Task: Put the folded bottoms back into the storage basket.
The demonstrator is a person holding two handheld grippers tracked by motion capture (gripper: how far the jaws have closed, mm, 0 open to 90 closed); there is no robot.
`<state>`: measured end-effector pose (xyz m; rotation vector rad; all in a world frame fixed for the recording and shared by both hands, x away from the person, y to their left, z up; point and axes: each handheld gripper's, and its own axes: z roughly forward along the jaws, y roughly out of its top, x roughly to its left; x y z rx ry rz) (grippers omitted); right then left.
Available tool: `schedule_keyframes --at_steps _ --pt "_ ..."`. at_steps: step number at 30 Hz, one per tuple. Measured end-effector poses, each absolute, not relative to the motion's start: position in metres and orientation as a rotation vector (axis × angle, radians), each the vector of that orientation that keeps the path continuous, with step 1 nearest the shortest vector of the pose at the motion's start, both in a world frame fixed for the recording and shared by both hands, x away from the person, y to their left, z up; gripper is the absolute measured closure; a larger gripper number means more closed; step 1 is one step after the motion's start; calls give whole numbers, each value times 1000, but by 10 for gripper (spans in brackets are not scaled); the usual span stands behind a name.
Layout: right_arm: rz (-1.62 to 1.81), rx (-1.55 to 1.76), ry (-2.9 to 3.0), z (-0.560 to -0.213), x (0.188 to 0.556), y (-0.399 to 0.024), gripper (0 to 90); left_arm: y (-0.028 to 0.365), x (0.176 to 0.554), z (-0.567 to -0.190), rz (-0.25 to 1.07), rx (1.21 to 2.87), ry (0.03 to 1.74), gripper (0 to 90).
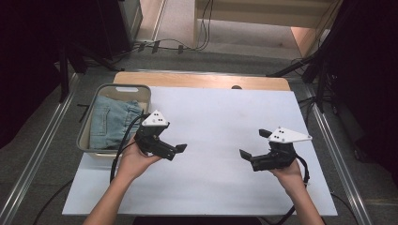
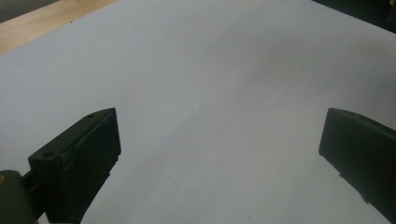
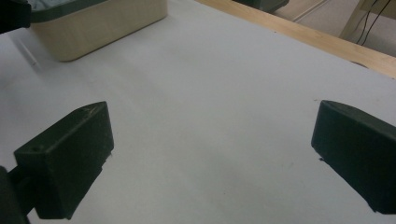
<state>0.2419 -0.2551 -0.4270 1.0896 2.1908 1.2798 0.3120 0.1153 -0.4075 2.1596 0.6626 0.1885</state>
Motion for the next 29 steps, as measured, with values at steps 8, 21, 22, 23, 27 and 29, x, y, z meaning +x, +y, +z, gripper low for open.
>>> schedule_keyframes --at_steps 8,21,22,23,27,29 --pt "1282 1092 2173 -428 236 -261 0 115 308 -409 193 2132 637 0" --pt "1279 1093 2181 -432 234 -265 0 116 305 -415 193 2141 645 0" --pt "1276 1093 2182 -433 234 -265 0 116 305 -416 193 2142 644 0" --pt "1270 1097 2185 -433 234 -265 0 116 305 -416 197 2146 644 0" --pt "1271 1089 2199 -434 236 -264 0 117 305 -417 208 2148 648 0" --pt "1273 1082 2204 -435 237 -265 0 118 305 -416 209 2143 652 0"
